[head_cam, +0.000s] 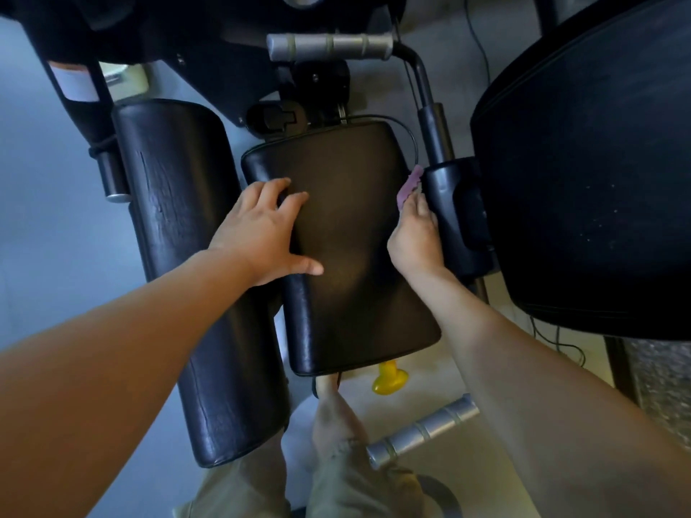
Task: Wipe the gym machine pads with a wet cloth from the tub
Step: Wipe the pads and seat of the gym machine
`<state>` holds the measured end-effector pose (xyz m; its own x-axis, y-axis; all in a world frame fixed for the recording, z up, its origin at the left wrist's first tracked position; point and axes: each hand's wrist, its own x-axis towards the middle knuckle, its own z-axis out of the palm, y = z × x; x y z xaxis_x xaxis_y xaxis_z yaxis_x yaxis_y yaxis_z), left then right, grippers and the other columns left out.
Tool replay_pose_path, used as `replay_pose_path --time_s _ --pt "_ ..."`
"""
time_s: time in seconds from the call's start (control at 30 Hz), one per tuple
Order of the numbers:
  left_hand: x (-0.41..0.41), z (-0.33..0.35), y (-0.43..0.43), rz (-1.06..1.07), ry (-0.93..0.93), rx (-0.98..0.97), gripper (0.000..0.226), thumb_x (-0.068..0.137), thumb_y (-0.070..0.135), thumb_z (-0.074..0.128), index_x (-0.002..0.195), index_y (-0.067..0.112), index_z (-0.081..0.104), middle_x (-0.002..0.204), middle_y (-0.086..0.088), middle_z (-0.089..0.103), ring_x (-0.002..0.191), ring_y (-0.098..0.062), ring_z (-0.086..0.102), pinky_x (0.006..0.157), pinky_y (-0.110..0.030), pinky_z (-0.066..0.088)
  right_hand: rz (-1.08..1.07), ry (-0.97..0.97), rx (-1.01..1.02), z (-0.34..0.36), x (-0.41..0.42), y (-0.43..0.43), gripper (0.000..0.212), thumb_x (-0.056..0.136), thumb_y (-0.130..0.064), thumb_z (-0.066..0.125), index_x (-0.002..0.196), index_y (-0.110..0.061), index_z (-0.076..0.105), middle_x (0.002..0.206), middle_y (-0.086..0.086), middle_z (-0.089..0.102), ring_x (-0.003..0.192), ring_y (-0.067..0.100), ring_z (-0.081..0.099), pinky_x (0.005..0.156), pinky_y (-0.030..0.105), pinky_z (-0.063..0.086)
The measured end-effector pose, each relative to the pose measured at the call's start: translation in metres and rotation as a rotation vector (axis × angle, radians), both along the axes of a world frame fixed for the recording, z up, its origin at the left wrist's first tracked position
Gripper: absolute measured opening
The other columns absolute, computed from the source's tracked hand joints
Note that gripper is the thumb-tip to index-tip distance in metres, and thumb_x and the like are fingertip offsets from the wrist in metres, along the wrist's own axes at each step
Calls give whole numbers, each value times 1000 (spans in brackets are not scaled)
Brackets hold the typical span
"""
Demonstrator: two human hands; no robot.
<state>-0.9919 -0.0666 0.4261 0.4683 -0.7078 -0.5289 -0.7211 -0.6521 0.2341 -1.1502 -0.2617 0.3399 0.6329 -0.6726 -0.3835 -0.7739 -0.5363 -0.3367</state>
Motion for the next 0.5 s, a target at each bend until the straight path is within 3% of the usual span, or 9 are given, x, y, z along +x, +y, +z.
replay_pose_path --time_s 0.1,0.33,0.43,0.5 --pt "8 -3 6 -87 -50 26 121 65 82 67 160 30 11 164 -4 7 150 -29 6 123 -46 14 66 3 -34 -2 25 -12 70 95 2 45 159 2 18 167 21 17 149 39 25 125 38 21" --pt "3 -10 4 -27 -22 19 118 70 68 74 160 32 8 166 -2 0 151 -25 -2 125 -45 7 131 32 2 -1 85 -45 71 96 2 44 160 0 14 166 18 21 148 38 28 123 39 24" --pt "1 -12 3 -11 -15 27 118 71 67 74 160 32 6 167 -2 -3 153 -26 -6 126 -47 7 101 57 98 -2 107 -63 78 92 6 39 163 -13 12 166 11 26 147 33 34 120 39 32" --pt "0 -13 2 4 -9 28 116 72 65 75 160 32 6 167 -1 -4 153 -25 -8 126 -47 6 64 14 199 -3 119 -75 84 87 8 34 160 -33 25 159 7 40 141 30 43 116 39 38"
